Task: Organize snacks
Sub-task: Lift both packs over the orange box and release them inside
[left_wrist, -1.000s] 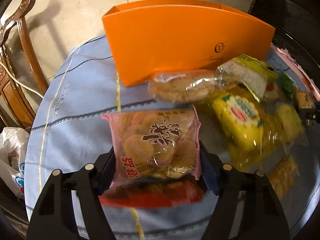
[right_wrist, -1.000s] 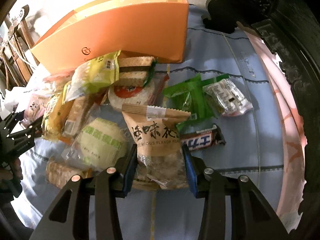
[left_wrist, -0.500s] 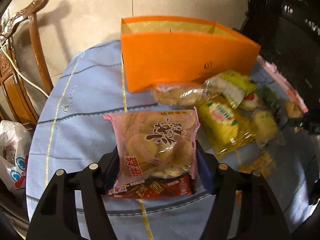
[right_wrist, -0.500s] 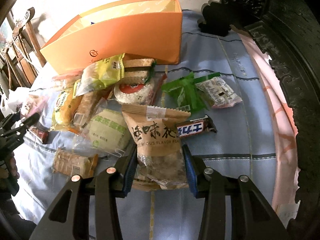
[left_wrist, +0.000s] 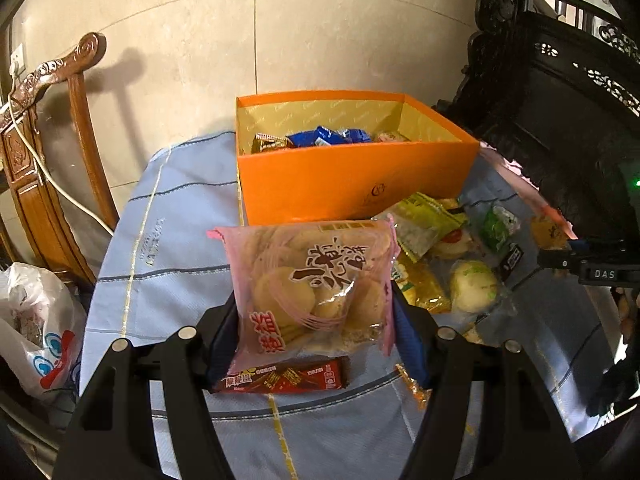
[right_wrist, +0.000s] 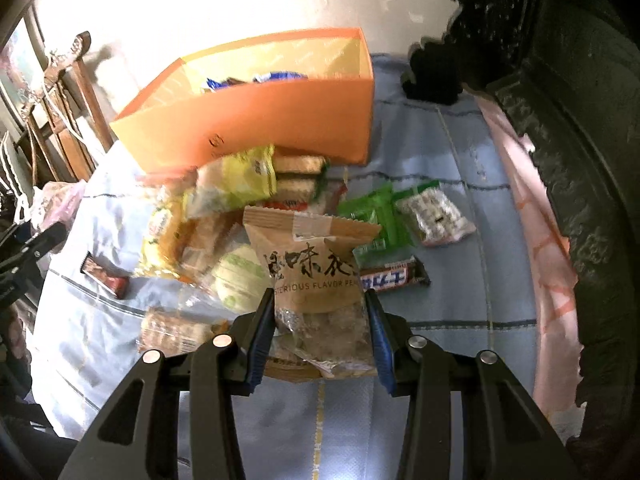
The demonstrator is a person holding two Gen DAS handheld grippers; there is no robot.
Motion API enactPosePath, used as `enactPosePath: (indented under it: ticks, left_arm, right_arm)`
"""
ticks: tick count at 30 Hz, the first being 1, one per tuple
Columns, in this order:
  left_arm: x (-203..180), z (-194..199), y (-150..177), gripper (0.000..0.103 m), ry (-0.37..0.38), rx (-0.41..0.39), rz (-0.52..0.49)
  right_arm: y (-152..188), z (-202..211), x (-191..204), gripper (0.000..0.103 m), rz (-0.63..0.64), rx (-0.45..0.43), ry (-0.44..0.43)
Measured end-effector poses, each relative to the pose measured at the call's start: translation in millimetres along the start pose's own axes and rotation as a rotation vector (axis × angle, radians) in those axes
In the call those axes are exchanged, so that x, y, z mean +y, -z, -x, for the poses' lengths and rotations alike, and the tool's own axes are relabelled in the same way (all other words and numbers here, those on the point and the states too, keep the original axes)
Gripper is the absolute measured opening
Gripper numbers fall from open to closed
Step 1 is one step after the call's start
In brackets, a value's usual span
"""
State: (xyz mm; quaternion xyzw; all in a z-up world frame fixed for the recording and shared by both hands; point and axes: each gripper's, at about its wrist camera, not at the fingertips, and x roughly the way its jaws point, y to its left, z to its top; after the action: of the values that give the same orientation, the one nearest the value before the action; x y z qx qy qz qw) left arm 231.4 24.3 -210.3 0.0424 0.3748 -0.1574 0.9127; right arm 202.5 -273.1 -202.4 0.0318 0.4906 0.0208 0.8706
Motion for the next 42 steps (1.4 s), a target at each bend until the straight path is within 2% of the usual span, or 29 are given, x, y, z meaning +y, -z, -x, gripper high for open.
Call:
enactPosePath:
  ticks: [4,9,18,24,31,35,36,37,38,40,42]
  left_arm:
    - [-6.2,12.0,-17.5,0.065,-0.007,-0.028,-0.011]
    - [-13.0,28.6,-58.4,0.065,-0.028,-0.085,-0.025]
    - [-19.0,41.8,-163.7,0.065,-0.049,-0.229,-0.067]
    - [-10.5,27.0,-225.7,0.065,-0.026,-0.240,-0.006]
    - [-5.6,-11.3,-262.1,0.065,-0.064,-0.226,-0.002]
    - [1.7,-44.1,-266.0,0.066,-0.079,-0.183,0.025]
    - [4.6,-53.8,-266.0,0.066,-0.074,-0.170,0.036]
    - [6.7,-64.7,-265.5,0.070,-0.070,-0.149,0.039]
    - [10.4,-79.1,-264.6,0.075,-0.050,-0.107,0.052]
    - [24.8,-97.1,-257.1,0.080,0.023,-0.064,0.111]
    - [34.6,-103.5,-249.1,0.086,0.028,-0.054,0.117]
  right_arm:
    - [-17.6,23.7,4.5,0.044,0.015,-0.063,-0.015]
    - [-50.3,62.6,11.9,0.044,0.035,-0.161,-0.029]
    - [-155.2,123.3,28.1,0.044,0.088,-0.361,-0.022]
    - [-216.3,136.4,38.0,0.044,0.117,-0.425,-0.017]
    - [-269.6,108.4,45.4,0.044,0.137,-0.401,0.002]
    - [-284.2,77.4,44.8,0.045,0.140,-0.351,-0.033]
    - [-286.9,63.5,47.1,0.049,0.161,-0.321,-0.035]
    - [-286.9,53.4,51.1,0.065,0.176,-0.292,-0.020]
    - [-284.9,40.0,53.0,0.073,0.193,-0.261,0.022]
    - [-278.2,23.4,53.1,0.073,0.216,-0.219,0.062]
    - [-269.2,16.3,47.6,0.073,0.208,-0.206,0.062]
